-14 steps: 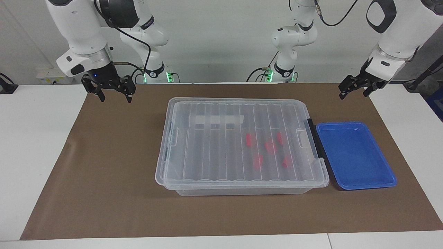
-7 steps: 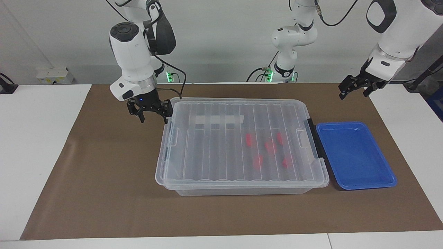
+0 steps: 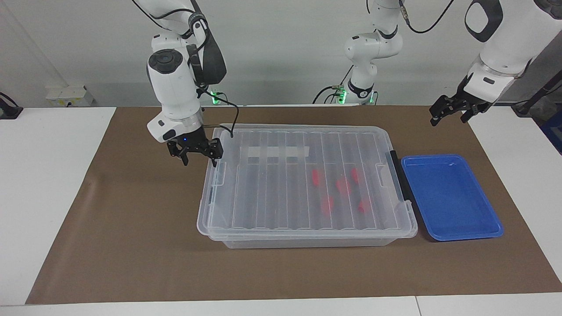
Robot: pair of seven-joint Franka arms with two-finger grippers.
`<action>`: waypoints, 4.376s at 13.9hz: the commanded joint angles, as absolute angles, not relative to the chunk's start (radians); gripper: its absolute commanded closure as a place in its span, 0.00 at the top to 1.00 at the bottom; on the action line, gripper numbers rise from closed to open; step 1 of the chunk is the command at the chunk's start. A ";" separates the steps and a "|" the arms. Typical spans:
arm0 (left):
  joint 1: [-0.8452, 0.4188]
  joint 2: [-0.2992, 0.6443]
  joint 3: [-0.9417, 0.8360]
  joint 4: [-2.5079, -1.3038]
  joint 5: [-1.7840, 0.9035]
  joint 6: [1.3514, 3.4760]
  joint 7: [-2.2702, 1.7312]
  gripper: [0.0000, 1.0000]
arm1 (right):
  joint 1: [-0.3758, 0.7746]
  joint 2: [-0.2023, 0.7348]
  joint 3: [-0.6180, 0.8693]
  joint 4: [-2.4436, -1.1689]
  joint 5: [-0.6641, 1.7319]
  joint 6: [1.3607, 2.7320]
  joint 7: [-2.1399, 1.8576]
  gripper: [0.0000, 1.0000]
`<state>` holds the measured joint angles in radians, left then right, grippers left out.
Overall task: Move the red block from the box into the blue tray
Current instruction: 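Slide the clear lid away from the left arm with the right gripper, then reach the left gripper into the box toward a red block, then lower the left gripper and grasp the red block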
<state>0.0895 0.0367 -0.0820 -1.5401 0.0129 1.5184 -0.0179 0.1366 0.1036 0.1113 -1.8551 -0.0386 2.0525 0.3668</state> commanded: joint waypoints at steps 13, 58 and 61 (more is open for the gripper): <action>0.094 0.012 -0.078 -1.563 0.000 1.511 -0.011 1.00 | 0.025 0.109 0.110 -1.875 -0.052 2.069 0.146 0.94; -0.318 0.287 -0.086 -1.937 0.127 2.336 -0.796 1.00 | -0.066 -0.075 0.123 -1.752 -0.019 1.714 0.090 0.97; -0.319 0.284 -0.086 -1.997 0.127 2.390 -0.799 1.00 | -0.057 -0.071 0.124 -1.688 -0.018 1.648 0.110 0.97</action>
<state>-0.2997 0.3018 -0.1029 -1.9370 0.1053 2.3297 -0.7664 -0.0561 -0.0846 0.1189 -1.7443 -0.0322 1.6971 0.0897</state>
